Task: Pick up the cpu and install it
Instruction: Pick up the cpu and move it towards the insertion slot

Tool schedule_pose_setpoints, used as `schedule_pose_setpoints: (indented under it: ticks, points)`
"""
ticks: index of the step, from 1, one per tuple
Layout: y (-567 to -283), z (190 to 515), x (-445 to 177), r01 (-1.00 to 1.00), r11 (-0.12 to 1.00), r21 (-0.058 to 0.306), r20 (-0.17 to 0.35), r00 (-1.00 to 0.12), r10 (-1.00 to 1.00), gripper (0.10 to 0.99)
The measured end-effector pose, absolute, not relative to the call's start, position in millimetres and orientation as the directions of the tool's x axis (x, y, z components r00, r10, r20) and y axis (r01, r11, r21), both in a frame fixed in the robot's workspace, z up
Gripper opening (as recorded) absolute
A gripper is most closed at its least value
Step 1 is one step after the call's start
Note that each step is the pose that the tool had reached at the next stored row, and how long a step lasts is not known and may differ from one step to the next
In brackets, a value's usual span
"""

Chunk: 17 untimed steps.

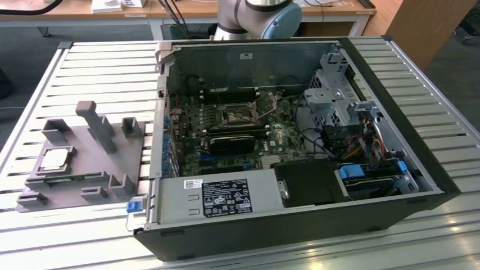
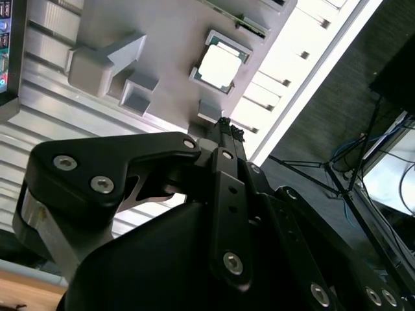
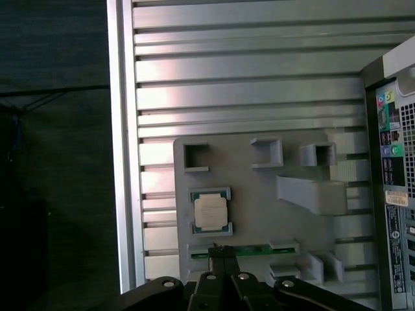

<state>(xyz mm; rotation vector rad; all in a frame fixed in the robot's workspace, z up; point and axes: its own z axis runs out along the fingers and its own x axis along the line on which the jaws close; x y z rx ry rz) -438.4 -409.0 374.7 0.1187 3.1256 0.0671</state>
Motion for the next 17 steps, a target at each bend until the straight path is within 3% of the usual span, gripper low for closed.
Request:
schedule_pose_setpoints:
  ticks: [17]
  points:
    - [-410.2,365.0,-438.6,0.076,0.996,0.046,-0.007,-0.997,0.076,0.106]
